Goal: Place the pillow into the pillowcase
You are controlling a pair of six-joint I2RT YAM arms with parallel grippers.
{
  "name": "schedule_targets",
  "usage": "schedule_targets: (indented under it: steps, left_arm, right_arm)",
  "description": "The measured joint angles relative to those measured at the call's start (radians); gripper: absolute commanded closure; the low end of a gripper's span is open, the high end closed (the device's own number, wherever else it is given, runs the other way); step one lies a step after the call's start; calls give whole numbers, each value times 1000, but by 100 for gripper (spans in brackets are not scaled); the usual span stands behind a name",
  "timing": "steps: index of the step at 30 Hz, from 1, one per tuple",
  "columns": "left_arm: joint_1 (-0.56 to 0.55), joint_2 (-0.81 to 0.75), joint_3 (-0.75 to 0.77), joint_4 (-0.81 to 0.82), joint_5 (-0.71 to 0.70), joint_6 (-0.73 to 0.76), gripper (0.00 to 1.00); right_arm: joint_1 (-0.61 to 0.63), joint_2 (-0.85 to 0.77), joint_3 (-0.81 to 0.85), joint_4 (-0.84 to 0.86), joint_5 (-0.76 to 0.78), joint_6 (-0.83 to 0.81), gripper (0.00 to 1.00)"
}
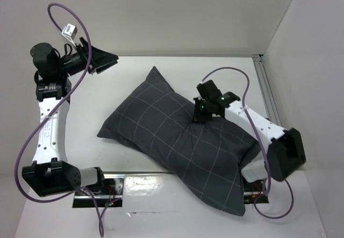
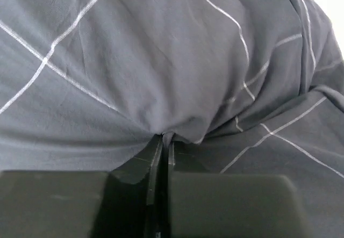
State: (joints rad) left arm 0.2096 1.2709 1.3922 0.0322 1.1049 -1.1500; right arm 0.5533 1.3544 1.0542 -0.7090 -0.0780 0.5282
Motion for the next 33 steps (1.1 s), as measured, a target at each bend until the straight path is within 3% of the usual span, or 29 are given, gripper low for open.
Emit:
schedule_targets:
  steps: [3,11,12,13,16,17,20,27,33]
  left_arm:
    - [-4,-16,-12,-45,-3,51,34]
    - [-8,-21,-35,-108,-28,131,35]
    - [-8,-18,-38,-107,-29,132,35]
    - [-9,-11,-39,-107,-31,131,35]
    - [-15,6,-41,-108,-35,132,31]
    - [-16,11,-42,-110,-36,132,27]
    - [-16,13,-42,-134,-41,159,13]
    - [-16,13,-36,-218,-80,240,0]
    - [-16,13,-13,-317,-140,336,0]
  right_arm:
    - [-10,132,109,-11,0,-21,100]
    - [-153,529,630,72,-35,-117,100]
    - [-172,579,689,85,-35,-137,95]
    - [-187,628,738,103,-32,-158,72]
    - [-219,758,891,111,-10,-209,39]
    - [-229,780,915,117,-6,-221,20]
    - [-234,770,918,112,12,-229,0]
    - [-190,510,874,87,249,-235,0]
    - [-193,169,725,41,560,-224,0]
